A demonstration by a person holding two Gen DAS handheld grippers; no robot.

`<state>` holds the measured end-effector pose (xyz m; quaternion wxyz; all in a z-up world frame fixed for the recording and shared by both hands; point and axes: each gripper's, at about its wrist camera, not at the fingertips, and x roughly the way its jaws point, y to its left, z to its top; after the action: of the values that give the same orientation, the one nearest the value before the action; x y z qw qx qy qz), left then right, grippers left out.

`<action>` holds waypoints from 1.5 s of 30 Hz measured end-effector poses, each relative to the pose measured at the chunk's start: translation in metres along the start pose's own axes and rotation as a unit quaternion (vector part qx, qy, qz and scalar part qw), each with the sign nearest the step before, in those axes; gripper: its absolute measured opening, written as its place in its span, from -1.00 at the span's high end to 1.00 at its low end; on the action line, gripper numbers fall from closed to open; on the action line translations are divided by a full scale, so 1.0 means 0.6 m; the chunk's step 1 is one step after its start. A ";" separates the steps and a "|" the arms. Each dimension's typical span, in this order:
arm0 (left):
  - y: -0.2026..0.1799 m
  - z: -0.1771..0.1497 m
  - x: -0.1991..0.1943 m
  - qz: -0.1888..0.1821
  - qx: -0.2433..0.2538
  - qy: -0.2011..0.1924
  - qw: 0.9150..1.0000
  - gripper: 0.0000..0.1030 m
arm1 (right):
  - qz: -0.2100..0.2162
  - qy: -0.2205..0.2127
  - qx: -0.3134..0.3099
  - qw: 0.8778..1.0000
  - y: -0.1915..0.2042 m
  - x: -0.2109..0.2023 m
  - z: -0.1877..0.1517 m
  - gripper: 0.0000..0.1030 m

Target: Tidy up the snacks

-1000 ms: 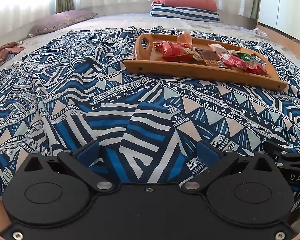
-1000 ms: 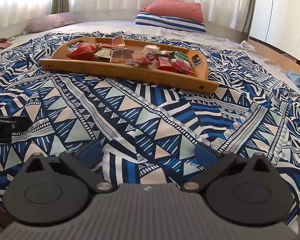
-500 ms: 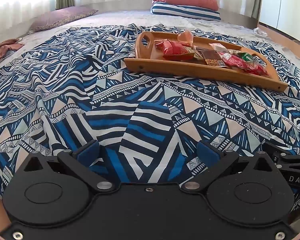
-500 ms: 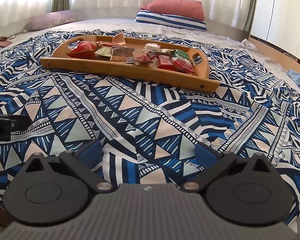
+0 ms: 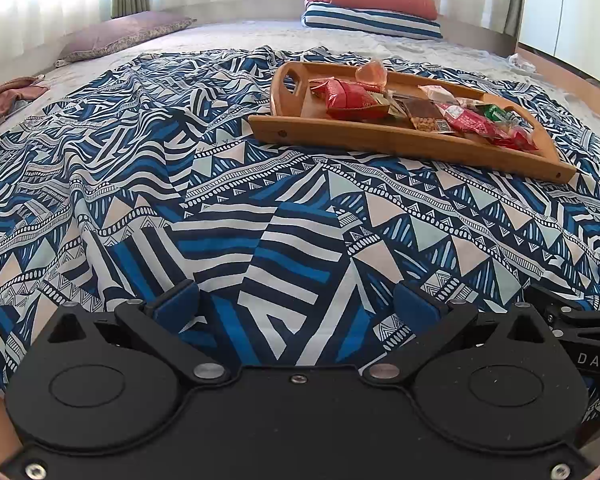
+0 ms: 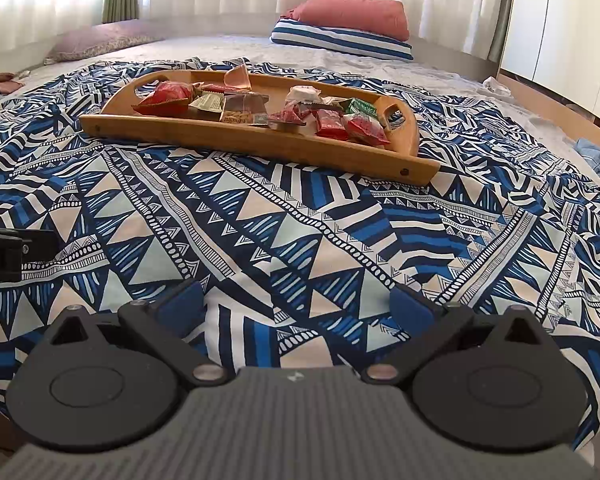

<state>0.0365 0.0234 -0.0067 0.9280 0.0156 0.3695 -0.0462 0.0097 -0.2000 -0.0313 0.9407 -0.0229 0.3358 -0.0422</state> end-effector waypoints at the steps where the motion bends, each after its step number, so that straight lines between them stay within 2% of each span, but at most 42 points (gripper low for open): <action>1: 0.000 0.000 0.000 0.000 0.000 0.000 1.000 -1.00 | 0.000 0.000 0.000 1.000 0.000 0.000 0.000 -1.00; 17: 0.003 0.004 0.003 -0.006 0.001 0.011 1.000 -1.00 | 0.000 0.000 0.000 1.000 0.000 -0.001 0.000 -1.00; 45: 0.000 0.001 -0.002 -0.003 0.004 0.007 1.000 -1.00 | 0.000 -0.001 0.000 1.000 0.000 -0.001 -0.001 -1.00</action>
<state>0.0357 0.0234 -0.0054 0.9252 0.0186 0.3756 -0.0504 0.0091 -0.2000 -0.0313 0.9411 -0.0233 0.3347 -0.0423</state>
